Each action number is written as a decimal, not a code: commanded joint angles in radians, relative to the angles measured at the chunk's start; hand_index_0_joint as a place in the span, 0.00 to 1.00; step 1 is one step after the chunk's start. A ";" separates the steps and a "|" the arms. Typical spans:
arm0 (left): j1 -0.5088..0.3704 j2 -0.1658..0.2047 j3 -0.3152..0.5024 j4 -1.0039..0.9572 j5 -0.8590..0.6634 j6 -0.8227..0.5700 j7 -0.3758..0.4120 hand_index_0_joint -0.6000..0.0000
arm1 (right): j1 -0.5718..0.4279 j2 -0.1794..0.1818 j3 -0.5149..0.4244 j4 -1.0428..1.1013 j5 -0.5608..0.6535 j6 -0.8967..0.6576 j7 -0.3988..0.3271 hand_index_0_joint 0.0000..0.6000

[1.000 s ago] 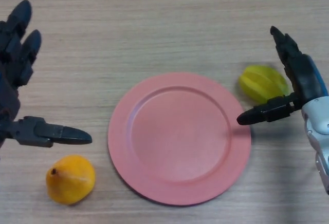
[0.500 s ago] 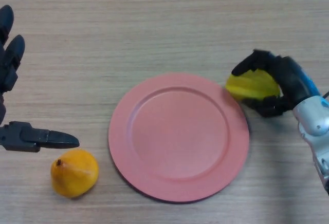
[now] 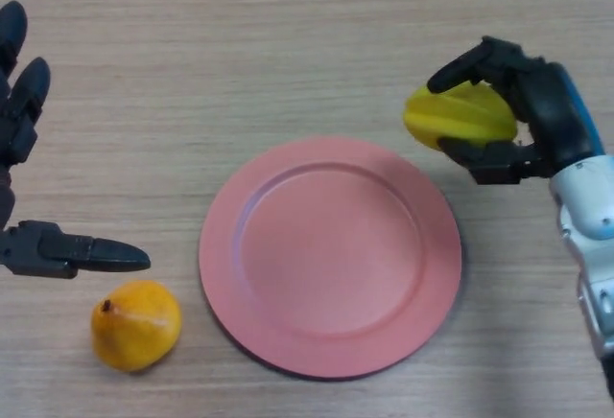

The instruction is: Pick up the yellow starfruit and place it on the plate

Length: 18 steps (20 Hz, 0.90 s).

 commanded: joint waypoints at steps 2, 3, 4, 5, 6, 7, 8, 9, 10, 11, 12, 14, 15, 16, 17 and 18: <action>-0.025 0.045 0.042 -0.060 -0.014 -0.103 0.014 1.00 | 0.004 0.012 0.095 -0.129 0.109 -0.010 -0.051 1.00; -0.022 0.040 0.042 -0.067 -0.021 -0.098 0.015 1.00 | 0.011 0.014 0.138 -0.131 0.118 0.007 -0.080 1.00; -0.022 0.040 0.043 -0.071 -0.025 -0.096 0.016 1.00 | 0.013 0.014 0.154 -0.124 0.120 0.001 -0.094 1.00; -0.024 0.040 0.044 -0.081 -0.025 -0.095 0.022 1.00 | 0.019 0.015 0.197 -0.098 0.148 -0.010 -0.138 1.00; -0.023 0.039 0.044 -0.084 -0.025 -0.097 0.024 1.00 | 0.020 0.015 0.213 -0.092 0.168 -0.008 -0.154 1.00; -0.020 0.043 0.053 -0.102 -0.036 -0.079 0.020 1.00 | 0.030 0.015 0.254 -0.105 0.309 0.060 -0.218 1.00; -0.016 0.043 0.056 -0.109 -0.038 -0.074 0.017 1.00 | 0.034 0.015 0.266 -0.103 0.326 0.061 -0.232 1.00; -0.007 0.038 0.058 -0.119 -0.033 -0.075 0.015 1.00 | 0.031 0.015 0.277 -0.107 0.345 0.063 -0.241 0.92; -0.006 0.037 0.059 -0.120 -0.033 -0.076 0.014 1.00 | 0.030 0.015 0.277 -0.108 0.363 0.060 -0.246 0.75; -0.005 0.035 0.061 -0.123 -0.033 -0.078 0.015 1.00 | 0.023 0.015 0.273 -0.113 0.420 0.042 -0.263 0.50; -0.004 0.033 0.064 -0.125 -0.035 -0.079 0.017 1.00 | 0.018 0.015 0.269 -0.119 0.461 0.029 -0.273 0.33; -0.010 0.041 0.079 -0.141 -0.047 -0.063 0.027 1.00 | -0.027 0.015 0.232 -0.153 0.538 0.011 -0.292 0.00; -0.015 0.043 0.074 -0.143 -0.037 -0.068 0.031 1.00 | -0.032 0.015 0.205 -0.193 0.515 0.010 -0.284 0.00; -0.016 0.043 0.073 -0.145 -0.036 -0.066 0.031 1.00 | -0.038 0.015 0.193 -0.208 0.505 0.018 -0.282 0.00; -0.018 0.042 0.065 -0.149 -0.030 -0.064 0.032 1.00 | -0.034 0.015 0.158 -0.260 0.461 0.018 -0.261 0.00; -0.020 0.043 0.064 -0.151 -0.028 -0.064 0.032 1.00 | -0.035 0.015 0.146 -0.277 0.441 0.018 -0.256 0.00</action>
